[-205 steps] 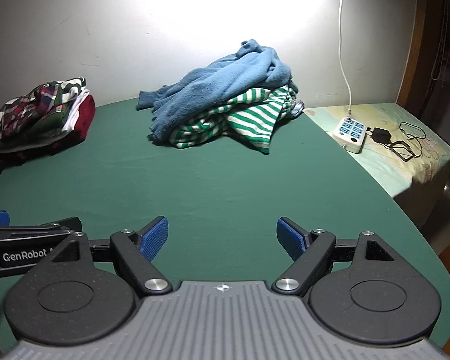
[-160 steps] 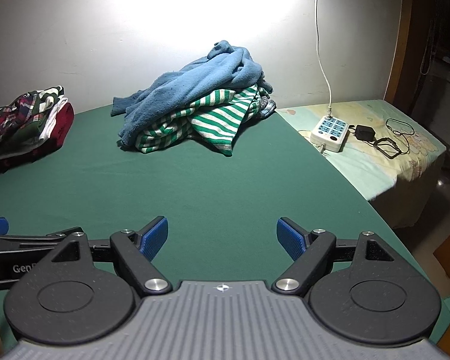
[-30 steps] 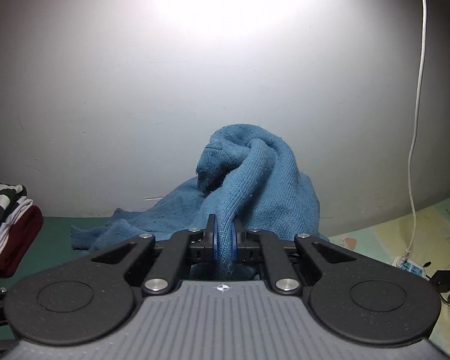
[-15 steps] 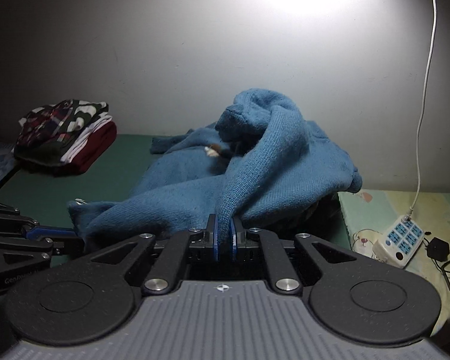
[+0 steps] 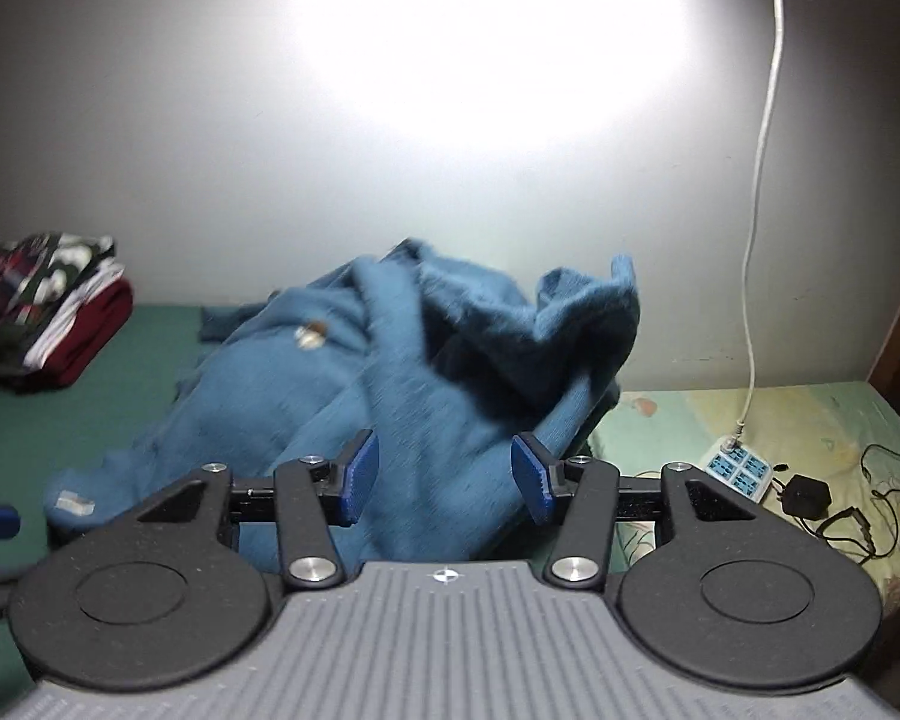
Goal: Fold clothes
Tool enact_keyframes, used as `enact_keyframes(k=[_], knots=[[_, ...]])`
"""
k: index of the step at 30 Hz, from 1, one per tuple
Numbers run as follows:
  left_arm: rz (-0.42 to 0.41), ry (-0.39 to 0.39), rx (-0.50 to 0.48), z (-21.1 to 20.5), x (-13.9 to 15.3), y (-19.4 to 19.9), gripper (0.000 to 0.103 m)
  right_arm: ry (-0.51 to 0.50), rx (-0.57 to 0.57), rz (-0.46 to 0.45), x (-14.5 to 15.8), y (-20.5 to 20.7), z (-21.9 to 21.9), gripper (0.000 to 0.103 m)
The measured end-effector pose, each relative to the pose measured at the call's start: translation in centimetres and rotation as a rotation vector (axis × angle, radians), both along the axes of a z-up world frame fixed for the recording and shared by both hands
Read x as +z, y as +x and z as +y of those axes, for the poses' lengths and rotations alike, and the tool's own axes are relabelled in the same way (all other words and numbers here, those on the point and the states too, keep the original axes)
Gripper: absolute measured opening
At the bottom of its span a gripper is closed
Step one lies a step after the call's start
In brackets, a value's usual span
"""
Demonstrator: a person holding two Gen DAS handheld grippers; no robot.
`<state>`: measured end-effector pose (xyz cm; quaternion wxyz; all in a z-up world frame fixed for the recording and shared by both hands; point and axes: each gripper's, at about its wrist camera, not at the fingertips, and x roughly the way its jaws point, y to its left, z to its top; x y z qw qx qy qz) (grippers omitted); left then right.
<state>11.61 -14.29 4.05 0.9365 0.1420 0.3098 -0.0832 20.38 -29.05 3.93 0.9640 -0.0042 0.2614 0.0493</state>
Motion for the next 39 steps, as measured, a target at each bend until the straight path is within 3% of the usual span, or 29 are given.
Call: enact_keyframes(k=[4,6,10,11,14,15,16,23,24,26,27,33,39], knots=[[-0.081,0.110,-0.129,-2.9,1.2,3.7,0.076,0.117,-0.177,0.028,0.9,4.1,-3.9,0.055],[-0.100,0.140,-0.192,-4.2,1.7,5.7,0.094,0.151,-0.237,0.049,0.7,6.0,-5.8,0.056],[-0.042,0.076,-0.211,-5.3,1.0,10.1,0.098,0.244,-0.288,0.081,0.1,8.6,-8.7,0.056],[-0.020,0.053,-0.203,-5.4,0.6,11.1,0.096,0.272,-0.267,0.074,0.1,8.8,-8.9,0.057],[0.041,-0.006,-0.184,-5.6,-0.9,12.5,0.093,0.207,-0.080,0.009,0.4,8.9,-6.7,0.057],[0.051,-0.009,-0.189,-5.7,-1.3,12.5,0.094,0.179,-0.042,0.007,0.2,9.2,-6.1,0.063],[0.053,0.002,-0.197,-5.7,-1.8,12.2,0.094,0.150,-0.012,0.011,-0.1,9.6,-5.6,0.067],[0.048,0.113,-0.265,-5.2,-3.6,9.7,0.096,-0.051,0.201,0.036,-2.1,12.1,-1.7,0.066],[0.042,0.127,-0.273,-5.0,-3.6,9.2,0.096,-0.080,0.232,0.039,-2.4,12.5,-1.2,0.063],[0.027,0.146,-0.285,-4.6,-3.5,8.5,0.096,-0.138,0.293,0.046,-2.9,13.2,-0.1,0.038],[0.020,0.153,-0.291,-4.4,-3.4,8.2,0.096,-0.167,0.323,0.050,-3.2,13.6,0.5,0.017],[-0.036,0.201,-0.322,-3.9,-2.2,6.4,0.096,-0.224,0.410,0.008,-1.3,9.3,1.1,0.010],[-0.095,0.275,-0.486,-3.4,-0.5,2.2,0.096,-0.391,0.626,-0.038,0.6,0.7,3.1,0.008]])
